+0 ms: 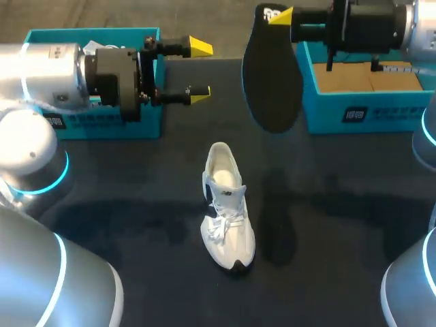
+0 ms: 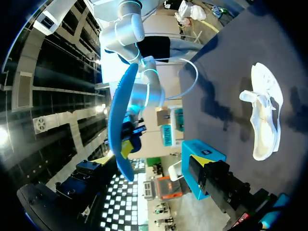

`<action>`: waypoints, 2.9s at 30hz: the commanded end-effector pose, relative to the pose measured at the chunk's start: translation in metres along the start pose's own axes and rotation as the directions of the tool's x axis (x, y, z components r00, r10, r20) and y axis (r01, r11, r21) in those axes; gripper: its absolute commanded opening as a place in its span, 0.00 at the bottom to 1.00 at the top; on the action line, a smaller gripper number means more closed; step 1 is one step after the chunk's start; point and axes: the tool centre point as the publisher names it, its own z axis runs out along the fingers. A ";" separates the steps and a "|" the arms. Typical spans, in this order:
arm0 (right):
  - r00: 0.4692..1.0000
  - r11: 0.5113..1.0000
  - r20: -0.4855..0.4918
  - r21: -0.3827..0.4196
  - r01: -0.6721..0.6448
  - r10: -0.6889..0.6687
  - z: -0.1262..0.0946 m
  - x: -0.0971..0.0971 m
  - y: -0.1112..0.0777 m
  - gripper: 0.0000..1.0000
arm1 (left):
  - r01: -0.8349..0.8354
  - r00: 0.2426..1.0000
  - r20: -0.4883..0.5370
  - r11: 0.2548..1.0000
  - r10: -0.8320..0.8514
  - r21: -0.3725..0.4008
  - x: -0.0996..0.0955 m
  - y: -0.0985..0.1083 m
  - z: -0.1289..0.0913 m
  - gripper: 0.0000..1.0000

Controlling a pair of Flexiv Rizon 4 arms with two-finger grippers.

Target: Take the shoe out of the shoebox, open the shoe tongue, remove and reinsert the insole, then place the shoe into the shoebox

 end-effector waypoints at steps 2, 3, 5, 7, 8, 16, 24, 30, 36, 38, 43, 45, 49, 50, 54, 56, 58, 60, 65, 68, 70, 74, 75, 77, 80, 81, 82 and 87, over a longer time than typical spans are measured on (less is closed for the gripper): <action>0.999 0.994 -0.021 -0.103 -0.043 0.041 0.010 -0.010 0.002 0.00 | -0.003 0.992 0.126 0.999 0.008 -0.039 0.004 -0.008 0.000 1.00; 0.998 0.992 -0.020 -0.110 -0.061 0.059 0.011 -0.014 0.002 0.00 | -0.005 0.990 0.138 0.999 0.011 -0.042 0.003 -0.009 -0.001 1.00; 0.997 0.990 -0.008 -0.123 -0.073 0.073 0.013 -0.021 0.003 0.00 | -0.003 0.989 0.147 0.999 0.009 -0.041 0.001 -0.009 -0.002 1.00; 0.997 0.987 -0.014 -0.141 -0.079 0.078 0.016 -0.026 0.005 0.00 | -0.005 0.988 0.154 0.999 0.011 -0.041 -0.002 -0.010 -0.002 1.00; 0.997 0.987 -0.010 -0.143 -0.079 0.079 0.017 -0.029 0.005 0.00 | -0.003 0.988 0.155 0.999 0.009 -0.038 -0.003 -0.010 -0.002 1.00; 0.997 0.997 0.051 -0.049 -0.057 0.060 0.038 -0.035 0.014 0.00 | 0.001 0.989 0.146 0.999 -0.008 0.048 -0.010 -0.021 0.005 1.00; 0.995 0.998 0.072 0.007 -0.063 0.062 0.053 -0.036 0.023 0.00 | -0.004 0.988 0.153 0.996 -0.010 0.093 -0.011 -0.035 0.012 1.00; 0.993 0.996 0.084 0.032 -0.085 0.082 0.067 -0.043 0.023 0.00 | 0.000 0.987 0.162 0.994 -0.017 0.107 -0.011 -0.043 0.013 1.00; 0.991 0.994 0.084 0.029 -0.106 0.103 0.074 -0.048 0.019 0.00 | 0.001 0.985 0.171 0.995 -0.019 0.103 -0.010 -0.044 0.014 1.00; 0.991 0.993 0.081 0.032 -0.112 0.109 0.077 -0.050 0.016 0.00 | -0.003 0.985 0.173 0.995 -0.015 0.103 -0.010 -0.044 0.015 1.00; 0.991 0.993 0.074 0.032 -0.113 0.110 0.079 -0.054 0.012 0.00 | -0.004 0.985 0.170 0.994 -0.014 0.107 -0.008 -0.042 0.017 0.63; 0.991 0.993 0.072 0.033 -0.114 0.112 0.079 -0.056 0.010 0.00 | -0.005 0.986 0.168 0.994 -0.013 0.107 -0.006 -0.041 0.017 0.52; 0.991 0.992 0.070 0.035 -0.118 0.115 0.079 -0.058 0.007 0.00 | -0.005 0.986 0.166 0.994 -0.013 0.108 -0.004 -0.039 0.018 0.42; 0.991 0.992 0.070 0.036 -0.119 0.116 0.079 -0.058 0.006 0.00 | -0.005 0.986 0.167 0.994 -0.013 0.108 -0.004 -0.039 0.018 0.40; 0.991 0.992 0.062 0.035 -0.123 0.120 0.082 -0.061 0.004 0.00 | -0.007 0.985 0.170 0.994 -0.012 0.112 -0.003 -0.039 0.023 0.28; 0.991 0.992 0.060 0.035 -0.123 0.121 0.082 -0.062 0.002 0.00 | -0.014 0.986 0.165 0.993 -0.005 0.117 -0.002 -0.040 0.026 0.15; 0.991 0.992 0.058 0.034 -0.123 0.121 0.082 -0.062 0.002 0.00 | -0.015 0.987 0.163 0.992 -0.005 0.123 0.000 -0.042 0.027 0.00; 0.991 0.992 0.056 0.032 -0.123 0.121 0.082 -0.063 0.000 0.00 | -0.012 0.987 0.160 0.992 -0.008 0.126 0.001 -0.042 0.028 0.00; 0.993 0.994 0.037 0.014 -0.111 0.110 0.082 -0.064 0.000 0.00 | 0.001 0.986 0.162 0.991 -0.023 0.134 0.003 -0.042 0.030 0.00; 0.997 0.997 0.019 0.008 -0.078 0.078 0.081 -0.065 0.000 0.50 | 0.011 0.985 0.168 0.990 -0.035 0.141 0.002 -0.041 0.028 0.00; 1.000 1.000 -0.001 0.009 -0.029 0.029 0.078 -0.067 0.000 1.00 | 0.023 0.983 0.176 0.988 -0.050 0.154 0.000 -0.041 0.024 0.00; 0.993 0.992 -0.026 0.052 0.116 -0.115 0.068 -0.068 -0.004 1.00 | 0.038 0.981 0.182 0.984 -0.070 0.173 -0.004 -0.039 0.018 0.00; 0.991 0.990 -0.037 0.056 0.130 -0.128 0.067 -0.068 -0.004 1.00 | 0.039 0.981 0.182 0.984 -0.071 0.175 -0.004 -0.039 0.016 0.00; 0.990 0.988 -0.026 0.067 0.142 -0.140 0.060 -0.070 -0.010 1.00 | 0.043 0.981 0.180 0.982 -0.077 0.185 -0.006 -0.039 0.013 0.00; 0.986 0.983 -0.024 0.074 0.166 -0.165 0.047 -0.074 -0.019 1.00 | 0.063 0.980 0.170 0.977 -0.098 0.203 -0.006 -0.037 0.007 0.00; 0.985 0.982 -0.024 0.073 0.172 -0.171 0.043 -0.075 -0.022 1.00 | 0.062 0.981 0.170 0.977 -0.098 0.203 -0.005 -0.037 0.006 0.00; 0.985 0.982 -0.019 0.076 0.174 -0.173 0.040 -0.076 -0.025 1.00 | 0.064 0.981 0.165 0.977 -0.099 0.206 -0.005 -0.038 0.005 0.00; 0.979 0.976 0.009 0.089 0.201 -0.202 0.021 -0.079 -0.040 1.00 | 0.074 0.985 0.137 0.977 -0.103 0.200 0.001 -0.038 0.000 0.00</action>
